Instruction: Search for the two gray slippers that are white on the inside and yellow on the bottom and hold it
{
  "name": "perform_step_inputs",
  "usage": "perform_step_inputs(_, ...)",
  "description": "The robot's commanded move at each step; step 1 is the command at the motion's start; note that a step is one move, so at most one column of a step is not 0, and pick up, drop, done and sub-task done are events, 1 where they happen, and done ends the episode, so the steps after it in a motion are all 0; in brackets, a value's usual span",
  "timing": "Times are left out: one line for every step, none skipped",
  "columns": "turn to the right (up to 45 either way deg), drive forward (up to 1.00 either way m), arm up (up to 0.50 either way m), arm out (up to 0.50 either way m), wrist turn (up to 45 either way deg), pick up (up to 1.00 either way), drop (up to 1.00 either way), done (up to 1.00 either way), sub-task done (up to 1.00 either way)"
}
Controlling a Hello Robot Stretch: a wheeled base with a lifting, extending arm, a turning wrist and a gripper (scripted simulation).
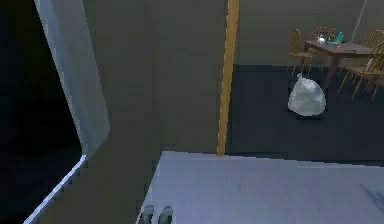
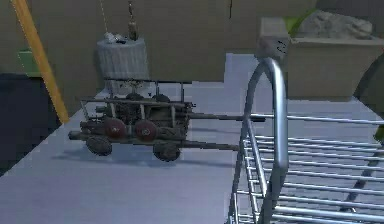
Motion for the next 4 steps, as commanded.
perform_step_inputs(18.0, 0.00, 0.00, 0.00, 0.0, 0.00, 0.00, 0.00, 0.00)
perform_step_inputs(0.0, 0.10, 0.00, 0.00, 0.0, 0.00, 0.00, 0.00, 0.00)
perform_step_inputs(-45.0, 0.00, 0.00, 0.00, 0.0, 0.00, 0.00, 0.00, 0.00)
perform_step_inputs(-45.0, 0.00, 0.00, 0.00, 0.0, 0.00, 0.00, 0.00, 0.00)
